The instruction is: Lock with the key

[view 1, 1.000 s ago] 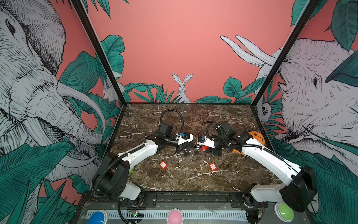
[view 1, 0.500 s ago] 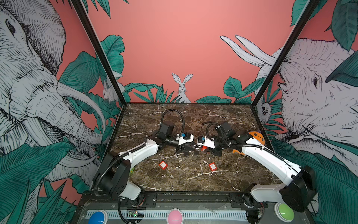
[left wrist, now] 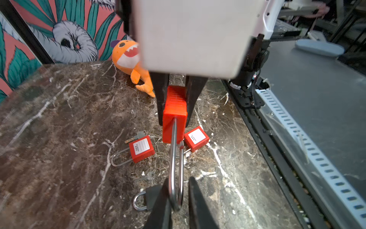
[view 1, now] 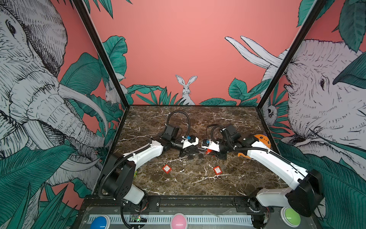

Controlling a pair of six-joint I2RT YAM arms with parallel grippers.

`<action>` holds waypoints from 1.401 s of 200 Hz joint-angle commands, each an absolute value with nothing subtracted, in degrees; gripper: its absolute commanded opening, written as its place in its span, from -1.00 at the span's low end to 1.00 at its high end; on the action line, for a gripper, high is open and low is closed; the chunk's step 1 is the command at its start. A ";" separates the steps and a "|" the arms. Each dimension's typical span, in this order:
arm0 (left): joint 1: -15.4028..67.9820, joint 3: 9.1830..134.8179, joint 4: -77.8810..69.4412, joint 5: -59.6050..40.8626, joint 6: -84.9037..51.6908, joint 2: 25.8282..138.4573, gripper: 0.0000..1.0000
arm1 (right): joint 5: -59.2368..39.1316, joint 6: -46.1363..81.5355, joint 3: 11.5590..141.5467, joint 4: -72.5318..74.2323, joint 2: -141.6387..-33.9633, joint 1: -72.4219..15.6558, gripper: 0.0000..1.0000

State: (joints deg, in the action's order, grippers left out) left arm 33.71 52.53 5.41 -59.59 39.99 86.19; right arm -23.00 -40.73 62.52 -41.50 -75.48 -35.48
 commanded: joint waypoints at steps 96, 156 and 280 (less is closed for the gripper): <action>35.40 56.90 7.35 -66.46 40.32 89.95 -1.00 | -27.69 -41.05 61.35 -30.71 -76.86 -35.33 -0.85; 36.99 57.71 7.03 -64.74 40.00 91.43 -1.00 | -31.26 -41.80 61.37 -26.05 -77.58 -35.33 -0.85; 37.88 54.50 2.08 -60.29 41.57 87.03 -1.00 | -37.28 -43.10 61.46 -26.39 -77.92 -34.85 -0.84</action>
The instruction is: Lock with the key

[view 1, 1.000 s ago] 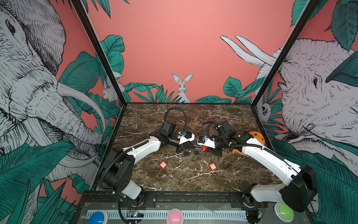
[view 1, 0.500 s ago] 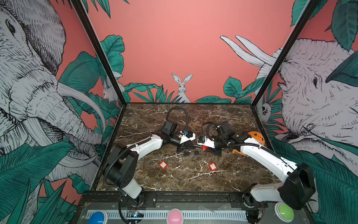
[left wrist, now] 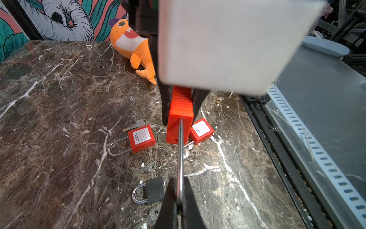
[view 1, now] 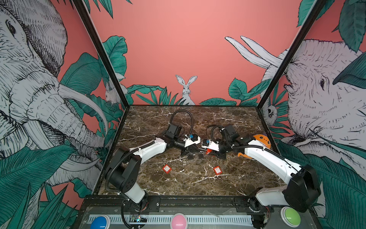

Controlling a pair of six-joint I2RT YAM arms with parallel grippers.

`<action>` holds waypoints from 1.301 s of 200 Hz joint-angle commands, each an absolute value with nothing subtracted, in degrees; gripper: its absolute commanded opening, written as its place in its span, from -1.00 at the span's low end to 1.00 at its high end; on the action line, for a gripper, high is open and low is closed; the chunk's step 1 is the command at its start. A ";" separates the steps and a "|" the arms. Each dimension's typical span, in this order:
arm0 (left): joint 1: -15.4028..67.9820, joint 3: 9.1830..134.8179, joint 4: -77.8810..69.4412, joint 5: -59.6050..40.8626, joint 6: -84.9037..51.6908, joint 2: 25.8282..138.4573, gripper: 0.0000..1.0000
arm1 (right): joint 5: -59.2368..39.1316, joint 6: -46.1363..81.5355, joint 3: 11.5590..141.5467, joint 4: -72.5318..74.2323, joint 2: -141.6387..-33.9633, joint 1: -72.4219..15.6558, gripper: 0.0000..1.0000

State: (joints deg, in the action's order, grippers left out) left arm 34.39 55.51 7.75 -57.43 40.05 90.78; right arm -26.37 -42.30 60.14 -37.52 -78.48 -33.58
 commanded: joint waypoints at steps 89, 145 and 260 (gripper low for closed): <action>37.89 55.29 6.33 -64.48 42.76 86.12 -1.00 | -29.71 -45.70 58.33 -20.16 -75.47 -34.54 -0.84; 37.88 58.29 10.74 -67.13 42.19 88.89 -1.00 | -27.59 -49.51 52.04 -11.13 -70.49 -34.58 -0.88; 38.59 52.41 2.28 -54.42 42.79 79.04 -1.00 | -38.07 -46.44 53.99 -19.33 -70.10 -34.54 -0.90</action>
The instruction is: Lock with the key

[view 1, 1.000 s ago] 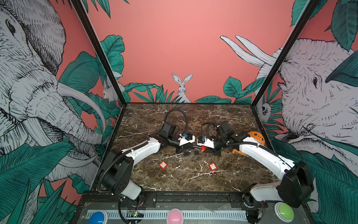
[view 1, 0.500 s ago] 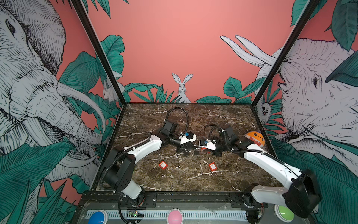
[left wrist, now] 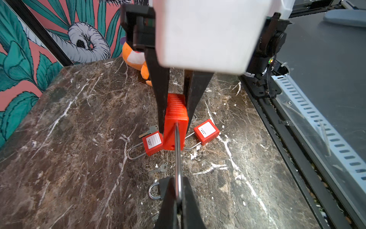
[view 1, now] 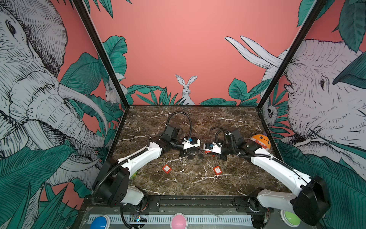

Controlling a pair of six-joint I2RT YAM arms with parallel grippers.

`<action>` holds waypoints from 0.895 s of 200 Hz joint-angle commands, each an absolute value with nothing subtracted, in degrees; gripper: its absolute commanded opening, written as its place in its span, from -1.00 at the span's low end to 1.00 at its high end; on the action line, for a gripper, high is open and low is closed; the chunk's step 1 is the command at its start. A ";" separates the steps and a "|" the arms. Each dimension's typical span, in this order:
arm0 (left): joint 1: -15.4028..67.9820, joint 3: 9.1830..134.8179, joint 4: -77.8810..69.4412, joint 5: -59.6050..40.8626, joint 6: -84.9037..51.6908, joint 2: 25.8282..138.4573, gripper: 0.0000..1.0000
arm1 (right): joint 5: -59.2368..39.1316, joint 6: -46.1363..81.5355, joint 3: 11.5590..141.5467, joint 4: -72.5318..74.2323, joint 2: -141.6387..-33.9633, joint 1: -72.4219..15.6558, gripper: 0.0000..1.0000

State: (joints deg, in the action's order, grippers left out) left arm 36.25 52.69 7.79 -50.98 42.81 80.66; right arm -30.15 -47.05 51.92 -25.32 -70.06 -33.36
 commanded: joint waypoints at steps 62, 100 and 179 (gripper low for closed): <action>39.81 50.02 1.03 -51.08 45.11 75.18 -1.00 | -39.89 -45.97 56.24 -22.48 -72.19 -34.54 -0.90; 39.78 49.28 0.66 -51.55 45.77 74.44 -1.00 | -40.08 -45.10 57.54 -23.77 -73.10 -34.53 -0.89; 39.80 53.62 6.15 -57.70 45.37 81.95 -1.00 | -37.32 -42.85 59.19 -21.85 -75.74 -34.52 -0.75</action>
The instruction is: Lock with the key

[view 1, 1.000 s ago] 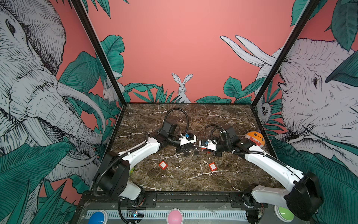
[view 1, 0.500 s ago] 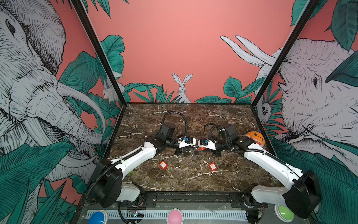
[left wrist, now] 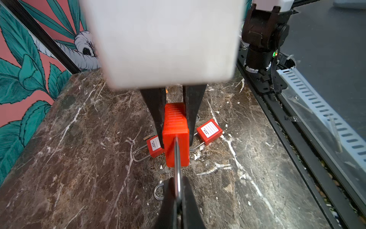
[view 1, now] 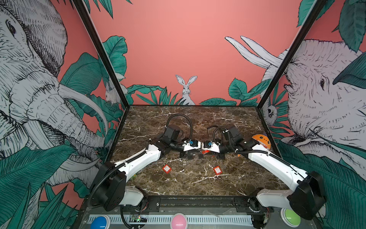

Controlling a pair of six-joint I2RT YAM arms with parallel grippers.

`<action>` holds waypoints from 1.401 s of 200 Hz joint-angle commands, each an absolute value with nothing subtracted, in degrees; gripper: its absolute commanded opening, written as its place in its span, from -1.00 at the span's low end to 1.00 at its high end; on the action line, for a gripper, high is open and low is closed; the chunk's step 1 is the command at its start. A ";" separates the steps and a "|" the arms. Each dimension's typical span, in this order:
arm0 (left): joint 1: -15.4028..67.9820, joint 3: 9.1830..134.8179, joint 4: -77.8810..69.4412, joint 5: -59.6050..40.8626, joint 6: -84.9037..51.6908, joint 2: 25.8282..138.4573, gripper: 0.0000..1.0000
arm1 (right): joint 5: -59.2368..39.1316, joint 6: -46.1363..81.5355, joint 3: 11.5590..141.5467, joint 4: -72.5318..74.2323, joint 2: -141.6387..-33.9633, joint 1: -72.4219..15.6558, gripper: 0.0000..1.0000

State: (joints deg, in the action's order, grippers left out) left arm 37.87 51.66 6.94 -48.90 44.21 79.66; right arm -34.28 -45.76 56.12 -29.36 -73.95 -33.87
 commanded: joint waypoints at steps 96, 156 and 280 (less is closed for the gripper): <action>31.56 52.79 -7.23 -69.50 34.77 87.28 -1.00 | -37.74 -37.53 63.73 -36.11 -68.45 -30.92 0.41; 31.37 52.34 -6.80 -70.42 36.74 86.36 -1.00 | -36.19 -35.99 68.11 -53.87 -65.85 -25.72 0.27; 33.47 51.98 -3.96 -68.23 39.63 84.30 -1.00 | -41.08 -37.77 70.58 -56.89 -79.33 -24.30 -0.28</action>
State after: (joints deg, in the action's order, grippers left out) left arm 33.08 51.94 -4.19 -67.33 38.37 87.18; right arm -37.85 -36.56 69.19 -56.10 -78.89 -24.47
